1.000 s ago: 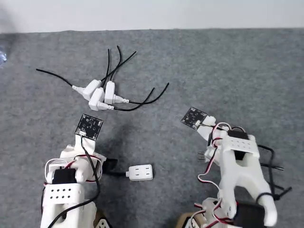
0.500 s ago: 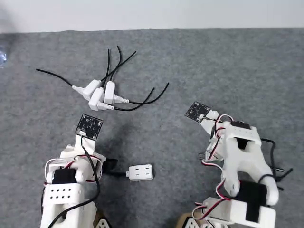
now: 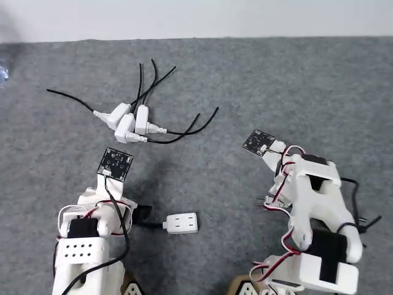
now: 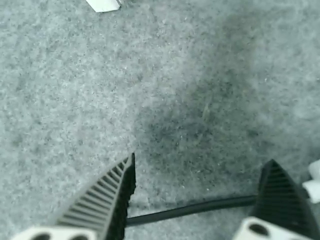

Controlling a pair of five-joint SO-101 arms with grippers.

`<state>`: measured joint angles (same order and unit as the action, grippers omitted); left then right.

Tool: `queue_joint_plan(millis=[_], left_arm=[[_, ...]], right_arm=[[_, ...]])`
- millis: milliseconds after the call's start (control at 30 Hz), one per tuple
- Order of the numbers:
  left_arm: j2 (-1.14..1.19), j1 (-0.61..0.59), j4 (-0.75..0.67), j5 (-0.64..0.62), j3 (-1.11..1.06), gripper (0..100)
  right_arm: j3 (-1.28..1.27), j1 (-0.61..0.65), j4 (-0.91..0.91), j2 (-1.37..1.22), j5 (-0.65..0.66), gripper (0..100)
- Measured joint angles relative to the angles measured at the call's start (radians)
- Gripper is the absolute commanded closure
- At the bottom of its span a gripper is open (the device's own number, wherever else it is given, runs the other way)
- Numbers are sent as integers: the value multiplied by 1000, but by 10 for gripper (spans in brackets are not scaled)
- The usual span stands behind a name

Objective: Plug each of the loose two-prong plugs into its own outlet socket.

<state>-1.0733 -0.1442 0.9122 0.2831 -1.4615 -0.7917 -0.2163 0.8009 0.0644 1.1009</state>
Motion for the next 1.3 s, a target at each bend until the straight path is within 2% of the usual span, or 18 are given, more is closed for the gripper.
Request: queue_joint_plan(millis=[167,300,567,733,833,967,1200,1300], left_arm=[[0,0,0,0,0,631],[0,0,0,0,0,631],[0,0,0,0,0,631],[0,32,-40,-2,0,631],[0,100,-60,-18,0,631],[0,196,-61,-167,66,631],[0,339,-61,-631,224,631],[0,410,-61,-713,236,631]], right_arm=[[0,-3,2,0,0,874],[2,-5,-2,0,3,998],[15,2,0,0,41,991],[14,130,110,107,38,991],[14,256,180,239,-37,991],[14,385,275,420,-153,991],[12,517,348,595,-311,991],[12,575,348,624,-356,991]])
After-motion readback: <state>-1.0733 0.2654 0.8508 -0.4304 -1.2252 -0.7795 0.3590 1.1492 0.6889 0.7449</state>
